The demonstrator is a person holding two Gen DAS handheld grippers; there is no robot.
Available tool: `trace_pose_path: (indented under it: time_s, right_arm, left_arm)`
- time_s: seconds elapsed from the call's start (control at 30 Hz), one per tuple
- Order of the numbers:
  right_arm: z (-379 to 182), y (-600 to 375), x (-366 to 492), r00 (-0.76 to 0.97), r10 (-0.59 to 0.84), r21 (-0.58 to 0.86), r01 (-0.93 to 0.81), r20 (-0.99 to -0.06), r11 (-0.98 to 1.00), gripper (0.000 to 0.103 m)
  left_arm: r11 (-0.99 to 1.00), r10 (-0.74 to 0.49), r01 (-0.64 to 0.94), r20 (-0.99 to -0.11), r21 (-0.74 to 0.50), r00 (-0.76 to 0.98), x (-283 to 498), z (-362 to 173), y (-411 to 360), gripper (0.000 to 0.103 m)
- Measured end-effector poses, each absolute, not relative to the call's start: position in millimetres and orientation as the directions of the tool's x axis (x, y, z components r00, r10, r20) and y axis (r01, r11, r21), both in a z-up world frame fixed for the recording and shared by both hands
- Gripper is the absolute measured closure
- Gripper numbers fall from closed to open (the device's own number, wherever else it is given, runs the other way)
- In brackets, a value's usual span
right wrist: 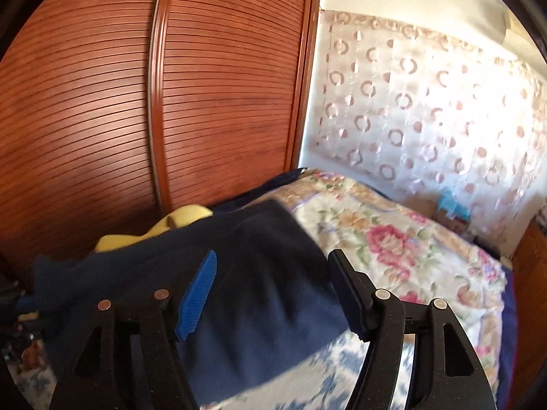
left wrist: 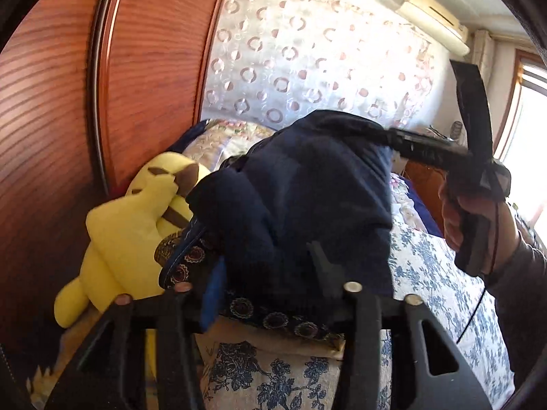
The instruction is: Fold small clothes
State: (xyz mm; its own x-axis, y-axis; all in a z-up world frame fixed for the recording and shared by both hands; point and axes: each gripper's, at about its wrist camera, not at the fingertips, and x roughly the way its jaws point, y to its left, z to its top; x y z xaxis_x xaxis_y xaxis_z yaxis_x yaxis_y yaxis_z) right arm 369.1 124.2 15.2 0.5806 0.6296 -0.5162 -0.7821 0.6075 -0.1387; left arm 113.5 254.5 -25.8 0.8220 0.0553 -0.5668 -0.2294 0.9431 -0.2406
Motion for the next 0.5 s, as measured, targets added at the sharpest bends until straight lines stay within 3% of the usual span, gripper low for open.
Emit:
trace_pose_path:
  time_s: [0.03,0.07,0.1,0.27,0.5]
  right_arm:
    - [15,117,367,0.570,0.636,-0.119,-0.785,-0.520,0.607,0.034]
    - [17,108,368,0.564,0.641,-0.102,-0.787,-0.521,0.609,0.034]
    - [22,96,360,0.563,0.645,-0.089,-0.785,-0.517,0.614,0.034]
    - [35,39,309,0.574,0.657,-0.066,-0.775,-0.488,0.628,0.033]
    - [37,-8,253,0.624,0.637,-0.056,-0.733,-0.453,0.678,0.023]
  left_arm:
    - [0.950,0.054,-0.215,-0.559,-0.227,0.828,110,-22,252,0.040]
    - [0.955,0.054,-0.203,-0.544,-0.218,0.838,108,-19,250,0.024]
    - [0.958,0.054,-0.194,-0.528,-0.213,0.848,104,-15,247,0.020]
    - [0.975,0.106,-0.183,-0.461,-0.125,0.881,93,1,229,0.018]
    - [0.989,0.087,-0.132,-0.464,-0.066,0.882,86,14,193,0.018]
